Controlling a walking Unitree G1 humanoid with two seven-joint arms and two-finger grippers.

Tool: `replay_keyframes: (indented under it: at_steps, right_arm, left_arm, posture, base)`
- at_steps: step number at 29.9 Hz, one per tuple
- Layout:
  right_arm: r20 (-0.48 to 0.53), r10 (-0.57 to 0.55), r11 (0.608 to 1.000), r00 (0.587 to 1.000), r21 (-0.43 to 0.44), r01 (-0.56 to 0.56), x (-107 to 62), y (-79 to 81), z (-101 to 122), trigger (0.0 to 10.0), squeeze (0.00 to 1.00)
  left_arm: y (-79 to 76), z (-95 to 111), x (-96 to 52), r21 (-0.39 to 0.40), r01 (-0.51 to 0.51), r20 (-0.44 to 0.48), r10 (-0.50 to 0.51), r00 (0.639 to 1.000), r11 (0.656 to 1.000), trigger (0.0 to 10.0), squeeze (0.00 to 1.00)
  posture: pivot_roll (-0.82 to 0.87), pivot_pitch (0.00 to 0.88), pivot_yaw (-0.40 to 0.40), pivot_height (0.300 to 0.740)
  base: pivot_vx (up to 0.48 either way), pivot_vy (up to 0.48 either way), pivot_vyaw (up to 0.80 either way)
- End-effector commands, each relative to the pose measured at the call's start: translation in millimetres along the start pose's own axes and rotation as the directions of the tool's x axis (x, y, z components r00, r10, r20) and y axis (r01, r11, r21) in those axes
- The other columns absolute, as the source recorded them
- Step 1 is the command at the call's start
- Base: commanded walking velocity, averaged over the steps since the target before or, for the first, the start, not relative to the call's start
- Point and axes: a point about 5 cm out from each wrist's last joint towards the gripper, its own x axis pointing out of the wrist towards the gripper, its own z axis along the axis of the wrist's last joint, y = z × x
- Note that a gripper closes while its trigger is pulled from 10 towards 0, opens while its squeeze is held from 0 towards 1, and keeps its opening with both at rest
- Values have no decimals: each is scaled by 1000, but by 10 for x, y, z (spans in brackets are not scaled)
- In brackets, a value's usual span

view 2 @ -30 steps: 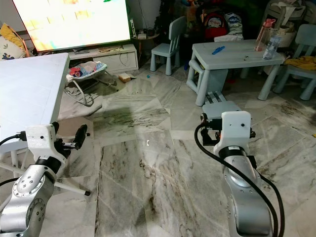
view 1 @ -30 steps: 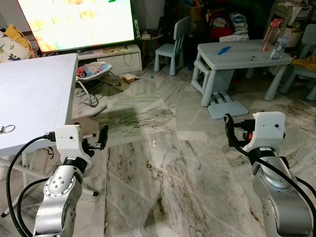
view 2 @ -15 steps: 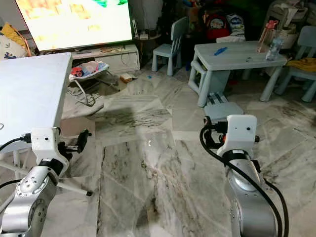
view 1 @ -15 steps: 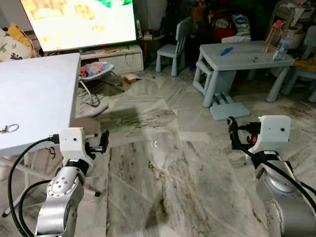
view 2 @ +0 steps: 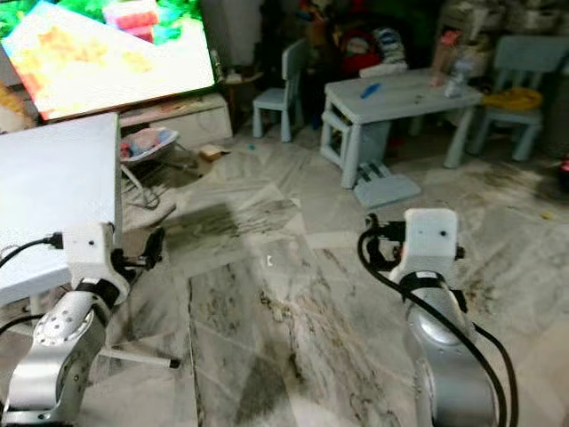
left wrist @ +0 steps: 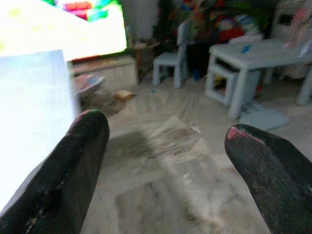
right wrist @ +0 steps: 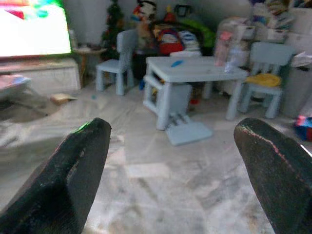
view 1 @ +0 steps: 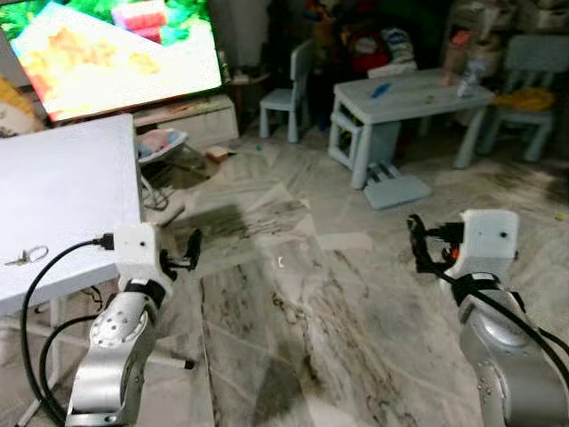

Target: Hang keys on a hook

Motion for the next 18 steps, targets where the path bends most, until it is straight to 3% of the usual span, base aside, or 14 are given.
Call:
replay_keyframes:
  at_steps: [1,18]
  right_arm:
    - [32,42,999,999,4,-42,22,68,73,10000,0]
    - [41,77,997,996,-6,-77,79,157,79,10000,0]
  left_arm:
    - [46,46,2,32,-20,15,19,1000,999,10000,0]
    - [-2,68,2,71,1,30,-3,1000,997,10000,0]
  posture:
    - [-2,0,67,740]
    - [12,0,63,740]
  base:
    - [0,0,0]
    - [0,0,784]
